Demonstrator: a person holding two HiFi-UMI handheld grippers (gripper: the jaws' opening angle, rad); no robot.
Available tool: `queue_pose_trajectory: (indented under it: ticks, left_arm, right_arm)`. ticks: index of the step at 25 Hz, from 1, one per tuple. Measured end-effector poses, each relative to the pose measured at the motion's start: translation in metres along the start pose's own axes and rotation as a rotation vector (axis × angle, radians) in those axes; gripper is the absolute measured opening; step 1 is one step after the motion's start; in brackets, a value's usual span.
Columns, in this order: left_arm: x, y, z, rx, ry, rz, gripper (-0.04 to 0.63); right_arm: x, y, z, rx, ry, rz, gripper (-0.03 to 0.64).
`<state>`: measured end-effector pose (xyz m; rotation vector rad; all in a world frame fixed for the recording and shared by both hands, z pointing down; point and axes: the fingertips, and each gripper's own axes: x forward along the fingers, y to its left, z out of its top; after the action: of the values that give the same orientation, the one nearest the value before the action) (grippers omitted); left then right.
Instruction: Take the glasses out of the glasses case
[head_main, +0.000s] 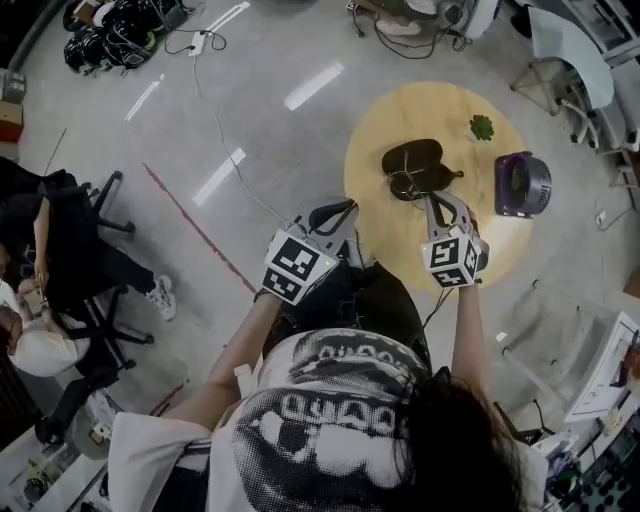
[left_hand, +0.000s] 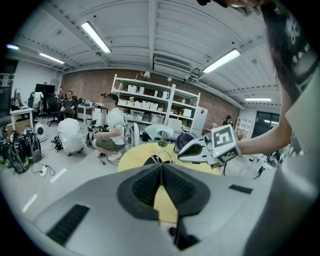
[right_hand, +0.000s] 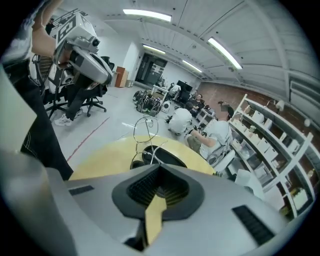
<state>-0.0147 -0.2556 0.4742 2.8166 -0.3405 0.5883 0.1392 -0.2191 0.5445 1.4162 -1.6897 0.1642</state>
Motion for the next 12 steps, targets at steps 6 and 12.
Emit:
queue_pose_trajectory:
  ticks: [6, 12]
  left_arm:
    - [0.002, -0.003, -0.009, 0.000, 0.007, -0.032, 0.021]
    - [0.005, -0.007, -0.014, -0.011, 0.014, -0.052, 0.021]
  right_arm:
    - [-0.021, 0.014, 0.002, 0.063, 0.005, -0.023, 0.000]
    - [-0.044, 0.024, -0.001, 0.106, 0.015, -0.032, 0.000]
